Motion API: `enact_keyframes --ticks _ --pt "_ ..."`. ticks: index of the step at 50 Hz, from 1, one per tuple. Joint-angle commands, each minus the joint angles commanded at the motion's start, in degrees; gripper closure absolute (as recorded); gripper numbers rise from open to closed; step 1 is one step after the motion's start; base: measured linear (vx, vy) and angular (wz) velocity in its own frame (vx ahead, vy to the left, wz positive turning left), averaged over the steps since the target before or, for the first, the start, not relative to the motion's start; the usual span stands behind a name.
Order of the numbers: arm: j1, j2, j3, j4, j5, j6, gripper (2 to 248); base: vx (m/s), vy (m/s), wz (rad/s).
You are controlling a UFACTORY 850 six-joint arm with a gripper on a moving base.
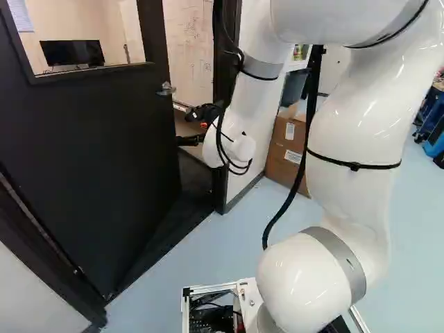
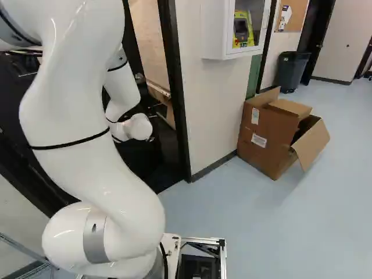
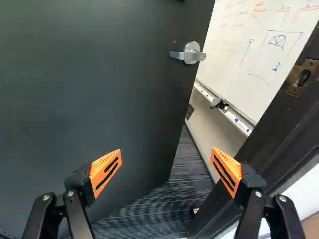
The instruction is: Open the door and move inside
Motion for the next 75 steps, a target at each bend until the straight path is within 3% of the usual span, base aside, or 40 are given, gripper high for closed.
enact_keyframes --ticks 25,45,75 --pt "-3.86 6.05 6.73 2.03 0.0 0.0 3 0.0 0.0 0.0" --pt "-7.52 8.21 9.03 4.26 0.0 0.0 3 0.0 0.0 0.0" --pt "-7.94 8.35 9.18 4.72 0.0 0.0 3 0.0 0.0 0.0"
